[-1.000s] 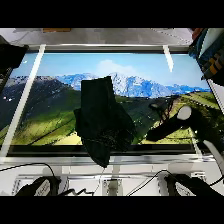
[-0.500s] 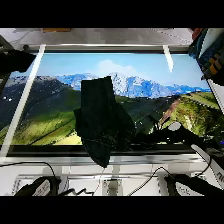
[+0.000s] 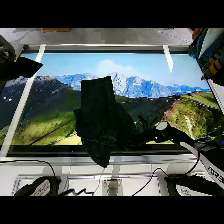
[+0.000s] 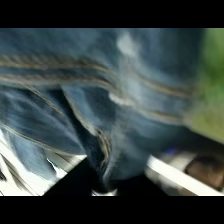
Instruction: Fold the clothes and pants, and hang the long-sleeved shirts on hangers.
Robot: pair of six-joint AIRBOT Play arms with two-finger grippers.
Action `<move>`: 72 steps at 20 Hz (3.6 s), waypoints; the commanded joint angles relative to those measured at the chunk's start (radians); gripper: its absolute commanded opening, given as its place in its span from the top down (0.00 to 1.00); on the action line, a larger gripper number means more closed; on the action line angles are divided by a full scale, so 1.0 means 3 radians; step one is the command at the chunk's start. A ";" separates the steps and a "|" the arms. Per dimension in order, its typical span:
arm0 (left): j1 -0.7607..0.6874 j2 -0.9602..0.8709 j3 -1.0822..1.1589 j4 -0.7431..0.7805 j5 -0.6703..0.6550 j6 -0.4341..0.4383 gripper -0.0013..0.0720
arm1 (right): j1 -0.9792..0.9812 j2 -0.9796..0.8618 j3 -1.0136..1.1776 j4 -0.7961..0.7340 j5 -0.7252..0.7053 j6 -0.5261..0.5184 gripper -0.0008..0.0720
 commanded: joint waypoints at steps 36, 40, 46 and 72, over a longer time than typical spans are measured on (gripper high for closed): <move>-0.3665 -0.0095 -0.3632 -0.0950 0.2773 -0.1235 0.11 | 0.0053 -0.0011 0.1967 -0.0163 -0.0417 0.0014 0.93; -0.3666 -0.0515 -0.3199 -0.0963 0.2778 -0.1184 0.11 | 0.0053 -0.0011 0.1967 -0.0163 -0.0422 0.0014 0.93; -0.3651 -0.0809 -0.2951 -0.0936 0.2795 -0.1181 0.93 | 0.0033 -0.0009 0.1967 -0.0155 -0.0446 0.0014 0.93; 0.0636 0.1443 -0.2387 0.1939 0.2220 -0.1184 0.95 | -0.2730 0.0443 0.2909 -0.2382 0.1427 0.0518 0.93</move>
